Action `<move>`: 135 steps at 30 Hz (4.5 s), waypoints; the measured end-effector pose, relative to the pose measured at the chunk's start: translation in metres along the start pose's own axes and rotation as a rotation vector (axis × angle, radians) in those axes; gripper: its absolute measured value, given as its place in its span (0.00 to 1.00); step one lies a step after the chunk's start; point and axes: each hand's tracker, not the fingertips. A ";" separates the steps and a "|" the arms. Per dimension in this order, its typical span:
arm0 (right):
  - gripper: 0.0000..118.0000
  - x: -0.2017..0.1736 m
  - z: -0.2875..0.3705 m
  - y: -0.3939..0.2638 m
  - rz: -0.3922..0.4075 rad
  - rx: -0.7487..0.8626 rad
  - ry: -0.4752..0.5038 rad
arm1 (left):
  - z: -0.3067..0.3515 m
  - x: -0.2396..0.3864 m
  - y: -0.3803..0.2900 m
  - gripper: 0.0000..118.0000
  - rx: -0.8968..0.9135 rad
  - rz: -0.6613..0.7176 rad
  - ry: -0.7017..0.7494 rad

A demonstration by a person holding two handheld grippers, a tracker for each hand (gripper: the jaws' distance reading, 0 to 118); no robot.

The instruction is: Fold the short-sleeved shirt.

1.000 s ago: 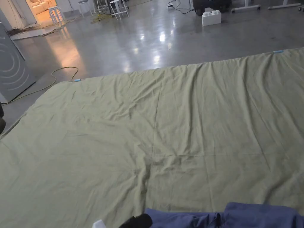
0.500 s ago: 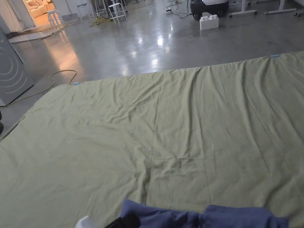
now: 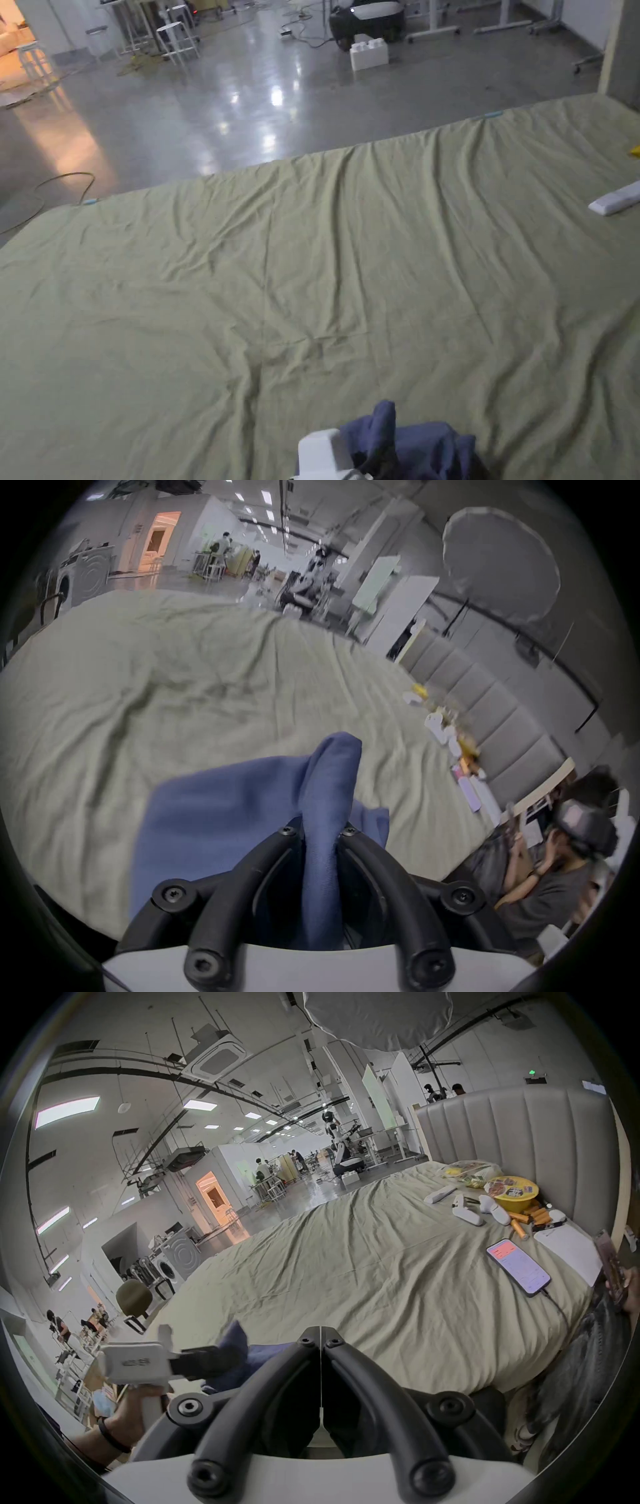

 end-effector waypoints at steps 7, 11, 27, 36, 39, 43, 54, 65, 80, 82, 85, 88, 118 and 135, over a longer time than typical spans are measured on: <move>0.00 0.024 0.020 -0.011 -0.084 0.020 -0.079 | 0.011 -0.006 0.006 0.44 -0.016 0.106 -0.256; 0.00 0.034 0.020 -0.013 -0.119 0.037 -0.048 | 0.048 -0.029 0.027 0.23 0.124 0.113 -0.221; 0.00 0.006 -0.004 -0.026 -0.057 -0.098 -0.025 | -0.051 -0.007 -0.008 0.00 -0.215 0.271 -0.229; 0.00 -0.089 -0.149 -0.043 0.225 -0.355 0.287 | 0.085 -0.070 0.032 0.00 0.094 0.221 -0.243; 0.00 -0.100 -0.206 -0.056 0.406 -0.474 0.152 | 0.100 -0.102 0.019 0.26 0.101 0.279 -0.211; 0.00 -0.076 -0.231 -0.080 0.458 -0.691 0.051 | 0.112 -0.126 0.005 0.63 0.097 0.314 -0.202; 0.00 -0.056 -0.231 -0.078 0.255 -0.637 0.081 | -0.026 -0.142 0.021 0.81 -0.240 0.361 -0.281; 0.00 -0.056 -0.178 -0.053 0.077 -0.300 0.208 | -0.012 -0.142 0.034 0.35 -0.162 0.439 -0.241; 0.00 -0.030 -0.179 -0.037 -0.294 -0.364 0.241 | 0.168 -0.429 0.137 0.35 -0.067 0.409 0.563; 0.00 -0.029 -0.184 -0.035 -0.280 -0.375 0.237 | 0.155 -0.430 0.135 0.42 -0.045 0.397 0.601; 0.00 -0.036 -0.180 -0.032 -0.244 -0.367 0.236 | 0.145 -0.418 0.136 0.70 -0.070 0.390 0.691; 0.00 -0.036 -0.172 -0.025 -0.255 -0.311 0.335 | 0.176 -0.385 0.144 0.70 -0.030 0.158 0.829; 0.00 -0.068 -0.031 0.112 0.302 0.326 0.068 | 0.251 0.010 0.095 0.00 0.739 -0.320 0.330; 0.00 -0.088 -0.030 0.124 0.409 0.408 -0.025 | 0.269 0.024 0.098 0.00 0.806 -0.358 0.376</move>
